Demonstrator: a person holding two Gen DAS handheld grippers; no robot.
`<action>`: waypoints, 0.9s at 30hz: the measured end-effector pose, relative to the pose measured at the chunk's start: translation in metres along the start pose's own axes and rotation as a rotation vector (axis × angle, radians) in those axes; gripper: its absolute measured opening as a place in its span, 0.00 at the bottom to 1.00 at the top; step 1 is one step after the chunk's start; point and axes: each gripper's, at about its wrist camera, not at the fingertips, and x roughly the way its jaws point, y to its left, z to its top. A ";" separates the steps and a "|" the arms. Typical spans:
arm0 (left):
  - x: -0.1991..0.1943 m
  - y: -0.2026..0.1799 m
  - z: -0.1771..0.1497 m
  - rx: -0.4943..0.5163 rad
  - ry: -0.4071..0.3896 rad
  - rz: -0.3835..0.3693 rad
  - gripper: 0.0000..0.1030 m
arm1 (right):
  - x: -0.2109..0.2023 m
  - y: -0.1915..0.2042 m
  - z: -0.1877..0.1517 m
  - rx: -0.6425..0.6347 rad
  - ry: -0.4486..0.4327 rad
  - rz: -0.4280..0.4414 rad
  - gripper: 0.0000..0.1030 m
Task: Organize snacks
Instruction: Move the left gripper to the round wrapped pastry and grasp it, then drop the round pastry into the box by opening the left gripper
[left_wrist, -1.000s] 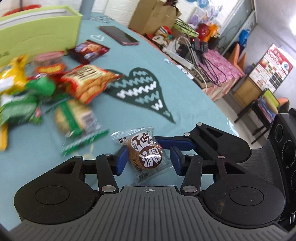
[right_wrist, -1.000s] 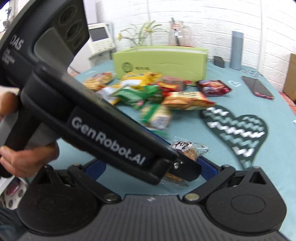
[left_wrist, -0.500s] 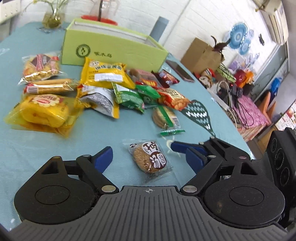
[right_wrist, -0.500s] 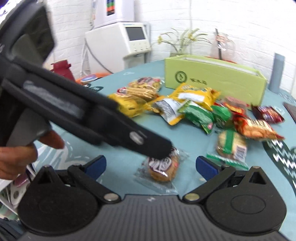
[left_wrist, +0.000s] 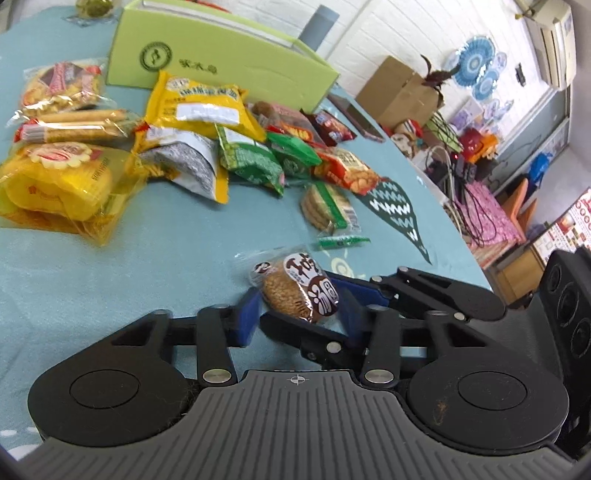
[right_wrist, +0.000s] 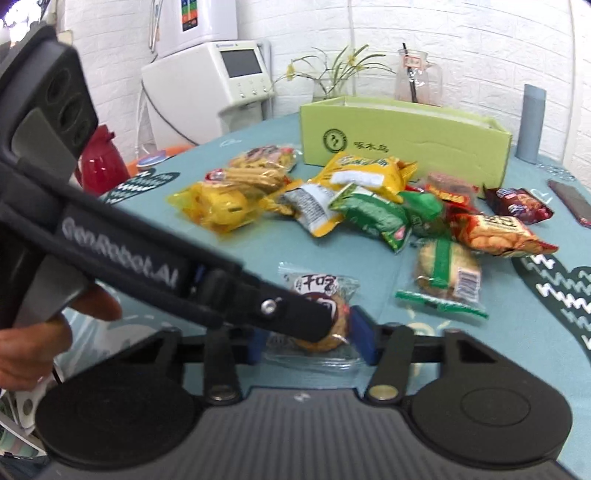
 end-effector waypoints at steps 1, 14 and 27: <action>0.001 0.000 0.003 -0.011 0.007 -0.004 0.16 | 0.000 -0.002 0.002 0.002 0.004 0.003 0.49; 0.012 -0.043 0.167 0.128 -0.198 -0.002 0.21 | 0.010 -0.077 0.141 -0.106 -0.203 -0.110 0.50; 0.128 0.010 0.285 0.141 -0.128 0.100 0.37 | 0.136 -0.173 0.214 -0.075 -0.107 -0.077 0.72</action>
